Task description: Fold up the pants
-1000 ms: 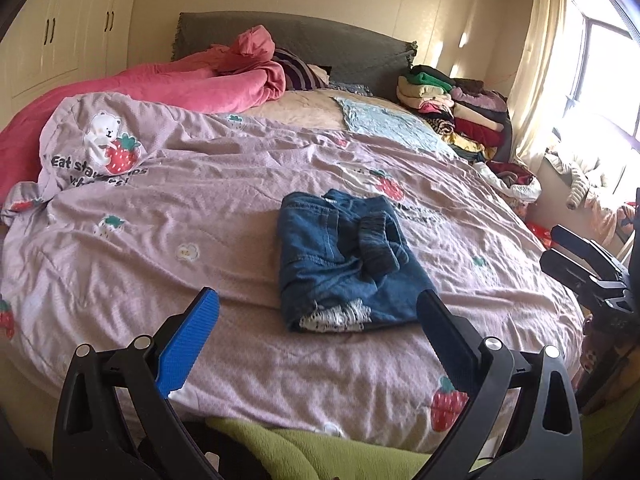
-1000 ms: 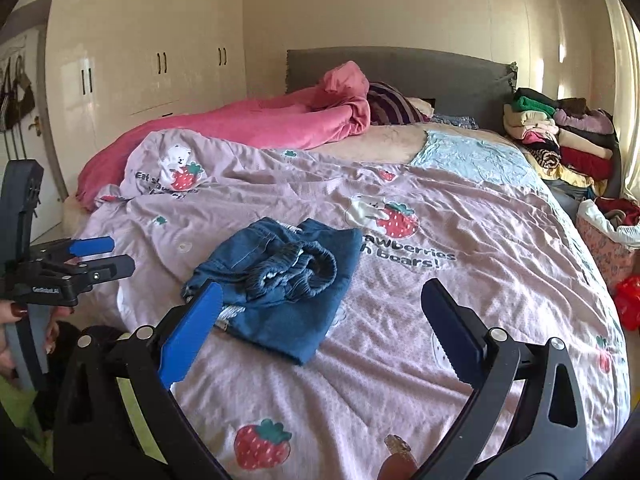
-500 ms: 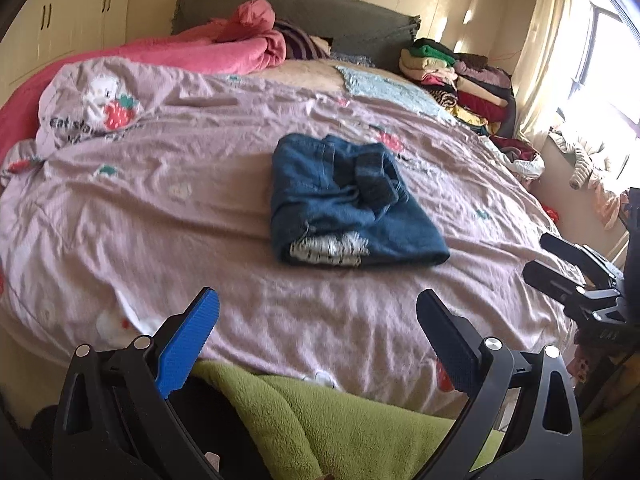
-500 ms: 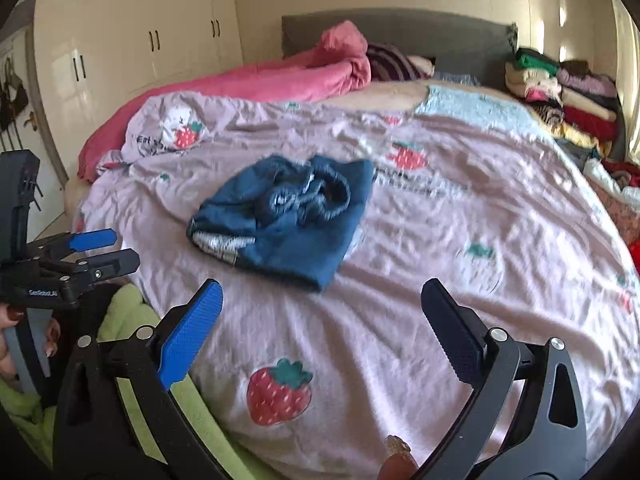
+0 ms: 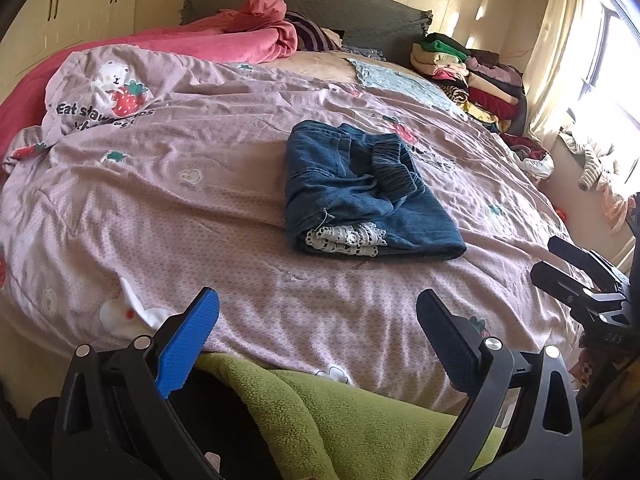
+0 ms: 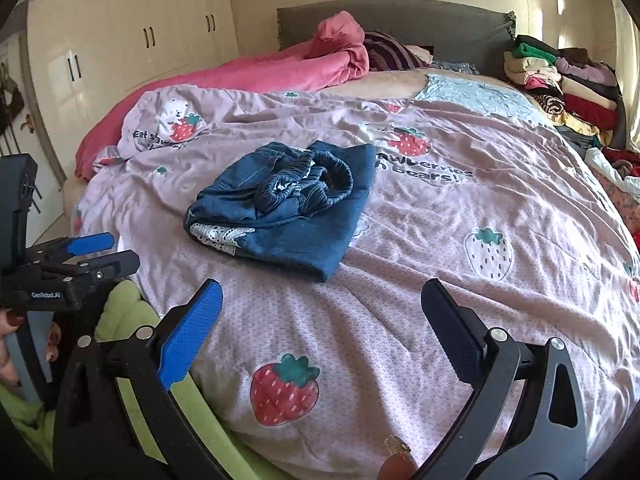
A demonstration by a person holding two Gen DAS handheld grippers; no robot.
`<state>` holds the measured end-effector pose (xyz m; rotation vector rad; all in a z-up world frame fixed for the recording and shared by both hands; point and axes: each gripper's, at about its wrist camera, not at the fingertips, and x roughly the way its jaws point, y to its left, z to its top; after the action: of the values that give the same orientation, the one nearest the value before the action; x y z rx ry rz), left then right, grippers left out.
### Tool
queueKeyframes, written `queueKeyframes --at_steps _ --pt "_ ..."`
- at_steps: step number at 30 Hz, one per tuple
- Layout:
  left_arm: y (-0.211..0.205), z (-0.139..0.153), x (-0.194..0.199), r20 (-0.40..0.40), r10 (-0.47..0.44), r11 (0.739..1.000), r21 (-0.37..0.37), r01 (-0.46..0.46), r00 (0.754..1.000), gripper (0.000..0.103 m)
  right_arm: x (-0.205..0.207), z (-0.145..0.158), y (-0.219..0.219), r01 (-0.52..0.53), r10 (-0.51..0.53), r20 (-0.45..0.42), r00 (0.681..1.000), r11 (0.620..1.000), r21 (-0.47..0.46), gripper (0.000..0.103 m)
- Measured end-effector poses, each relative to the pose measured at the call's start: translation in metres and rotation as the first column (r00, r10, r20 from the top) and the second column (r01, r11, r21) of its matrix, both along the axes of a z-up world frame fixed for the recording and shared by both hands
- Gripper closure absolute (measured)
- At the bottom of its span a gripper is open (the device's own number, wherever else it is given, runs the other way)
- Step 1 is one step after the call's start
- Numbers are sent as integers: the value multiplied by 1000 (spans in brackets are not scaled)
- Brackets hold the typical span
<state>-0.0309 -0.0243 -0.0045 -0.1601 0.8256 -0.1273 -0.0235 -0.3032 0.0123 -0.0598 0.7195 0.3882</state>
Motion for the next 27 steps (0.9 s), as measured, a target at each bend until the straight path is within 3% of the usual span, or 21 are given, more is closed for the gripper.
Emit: queueKeyframes --at_steps 27 --pt "-2 3 -4 1 -10 1000 -6 10 1000 4 0 5 -1 1 -1 5 1000 1000 -10 9"
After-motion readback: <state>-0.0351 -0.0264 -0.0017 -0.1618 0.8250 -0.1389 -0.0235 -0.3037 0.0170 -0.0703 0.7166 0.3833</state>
